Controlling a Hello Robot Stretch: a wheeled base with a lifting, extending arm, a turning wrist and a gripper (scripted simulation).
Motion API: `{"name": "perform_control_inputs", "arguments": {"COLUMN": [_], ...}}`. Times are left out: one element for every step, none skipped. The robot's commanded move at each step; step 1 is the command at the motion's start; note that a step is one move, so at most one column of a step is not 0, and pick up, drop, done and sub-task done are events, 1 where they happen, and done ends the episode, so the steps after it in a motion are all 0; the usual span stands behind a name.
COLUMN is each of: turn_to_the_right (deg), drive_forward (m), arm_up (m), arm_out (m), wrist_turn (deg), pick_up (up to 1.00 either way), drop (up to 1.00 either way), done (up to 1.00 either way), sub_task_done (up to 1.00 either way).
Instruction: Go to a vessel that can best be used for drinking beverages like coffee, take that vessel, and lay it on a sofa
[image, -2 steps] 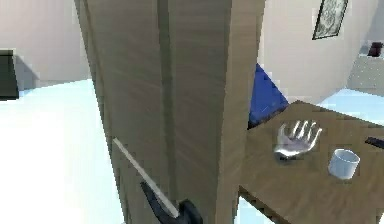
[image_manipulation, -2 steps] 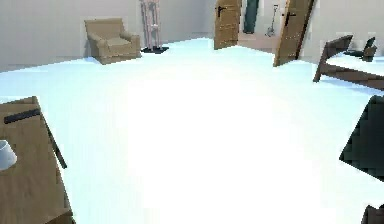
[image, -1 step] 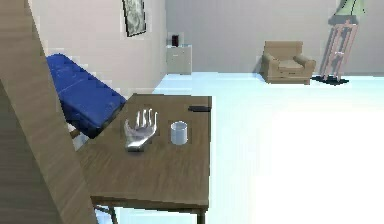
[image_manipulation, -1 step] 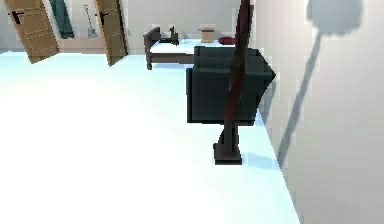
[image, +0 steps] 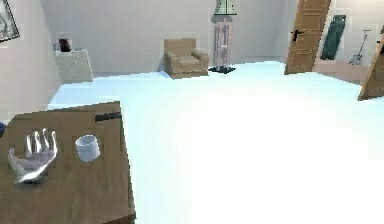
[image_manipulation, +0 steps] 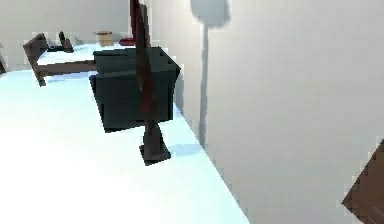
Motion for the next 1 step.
{"name": "perform_control_inputs", "arguments": {"turn_to_the_right": [0.0], "drive_forward": [0.45], "arm_up": [0.00], "arm_out": [0.00], "wrist_turn": [0.0], "pick_up": [0.00], "drop": [0.00], "done": [0.00], "sub_task_done": [0.00]}}
